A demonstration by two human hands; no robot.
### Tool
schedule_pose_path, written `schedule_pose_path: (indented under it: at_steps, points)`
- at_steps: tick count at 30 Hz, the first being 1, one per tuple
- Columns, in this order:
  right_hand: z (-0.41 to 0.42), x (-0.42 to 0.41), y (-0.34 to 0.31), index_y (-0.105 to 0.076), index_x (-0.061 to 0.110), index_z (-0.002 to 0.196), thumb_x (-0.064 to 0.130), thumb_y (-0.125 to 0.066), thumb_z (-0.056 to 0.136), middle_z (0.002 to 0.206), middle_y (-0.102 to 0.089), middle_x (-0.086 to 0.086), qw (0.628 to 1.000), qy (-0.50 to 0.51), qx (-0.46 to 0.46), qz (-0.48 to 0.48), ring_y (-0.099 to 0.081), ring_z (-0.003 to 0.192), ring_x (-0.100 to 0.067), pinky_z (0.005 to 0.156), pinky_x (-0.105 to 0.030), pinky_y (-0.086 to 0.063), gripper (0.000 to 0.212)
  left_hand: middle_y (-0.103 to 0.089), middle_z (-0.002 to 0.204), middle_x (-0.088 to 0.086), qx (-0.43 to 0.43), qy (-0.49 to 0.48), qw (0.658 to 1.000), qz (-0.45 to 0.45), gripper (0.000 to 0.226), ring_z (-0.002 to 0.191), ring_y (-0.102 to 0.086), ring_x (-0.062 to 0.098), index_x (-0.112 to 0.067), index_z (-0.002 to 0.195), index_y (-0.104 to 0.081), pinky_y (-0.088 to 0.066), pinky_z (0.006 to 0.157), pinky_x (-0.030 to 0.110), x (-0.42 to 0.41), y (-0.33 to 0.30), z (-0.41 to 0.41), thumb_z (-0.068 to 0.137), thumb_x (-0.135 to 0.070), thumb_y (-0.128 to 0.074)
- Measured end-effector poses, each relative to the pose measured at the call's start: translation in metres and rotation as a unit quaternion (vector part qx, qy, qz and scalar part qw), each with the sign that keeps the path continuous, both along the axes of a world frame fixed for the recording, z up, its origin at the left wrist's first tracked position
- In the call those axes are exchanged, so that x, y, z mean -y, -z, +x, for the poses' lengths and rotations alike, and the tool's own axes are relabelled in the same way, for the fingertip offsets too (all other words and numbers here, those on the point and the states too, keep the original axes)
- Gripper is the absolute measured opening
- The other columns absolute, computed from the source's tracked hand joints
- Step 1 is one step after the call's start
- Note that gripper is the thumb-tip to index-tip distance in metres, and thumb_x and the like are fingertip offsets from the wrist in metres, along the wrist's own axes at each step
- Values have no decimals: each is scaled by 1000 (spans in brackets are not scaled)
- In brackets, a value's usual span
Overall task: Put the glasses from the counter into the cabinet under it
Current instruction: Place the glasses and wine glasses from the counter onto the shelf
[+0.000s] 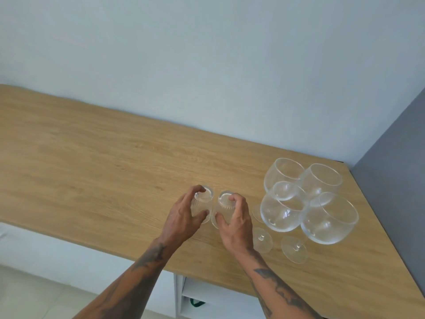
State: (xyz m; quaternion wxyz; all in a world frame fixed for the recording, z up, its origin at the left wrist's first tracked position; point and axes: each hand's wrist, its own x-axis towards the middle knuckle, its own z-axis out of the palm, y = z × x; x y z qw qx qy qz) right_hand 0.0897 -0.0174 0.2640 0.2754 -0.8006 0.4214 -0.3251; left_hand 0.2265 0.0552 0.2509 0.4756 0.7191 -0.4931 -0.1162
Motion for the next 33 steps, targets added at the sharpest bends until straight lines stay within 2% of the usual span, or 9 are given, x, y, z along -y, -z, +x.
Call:
schedule_pose_path:
  at_steps: [9,17,22,28,33]
  points:
    - [-39,-38,-59,-38,32,117,21,-73,83,113,-49,14,992,-81,81,-58,-51,105,-10,86,-20,-38,51,-62,123,-13,31,-53,998,-31,54,108,-63,17,-30,130,-49,-56,90,46,-62,-80,-40,84,-21,-78]
    - [-115,-74,-113,-41,25,119,23,-74,82,113,-49,14,981,-106,131,-100,-50,105,-10,88,-21,-38,49,-64,123,-9,51,-76,995,-45,55,106,-66,24,-40,125,-48,-59,84,50,-114,-134,-113,81,-30,-80]
    - [-172,-94,-112,-41,24,118,24,-75,81,114,-54,10,980,-108,122,-115,-51,103,-10,86,-23,-41,50,-65,120,-7,23,-68,995,-63,54,103,-68,23,-42,123,-49,-61,76,49,-134,-130,-165,79,-34,-80]
    - [-223,-114,-77,-44,16,116,20,-77,79,110,-58,4,983,-98,101,-118,-54,97,-14,81,-16,-35,49,-64,122,-11,-15,-43,998,-47,54,105,-66,26,-41,125,-49,-60,74,51,-147,-90,-210,79,-35,-78]
    - [-243,-128,-32,-47,11,115,19,-77,79,107,-52,8,990,-92,72,-76,-51,92,-11,80,-18,-38,47,-65,114,-8,-26,-41,999,-18,52,90,-66,34,-36,124,-50,-59,76,52,-159,-39,-227,81,-32,-78]
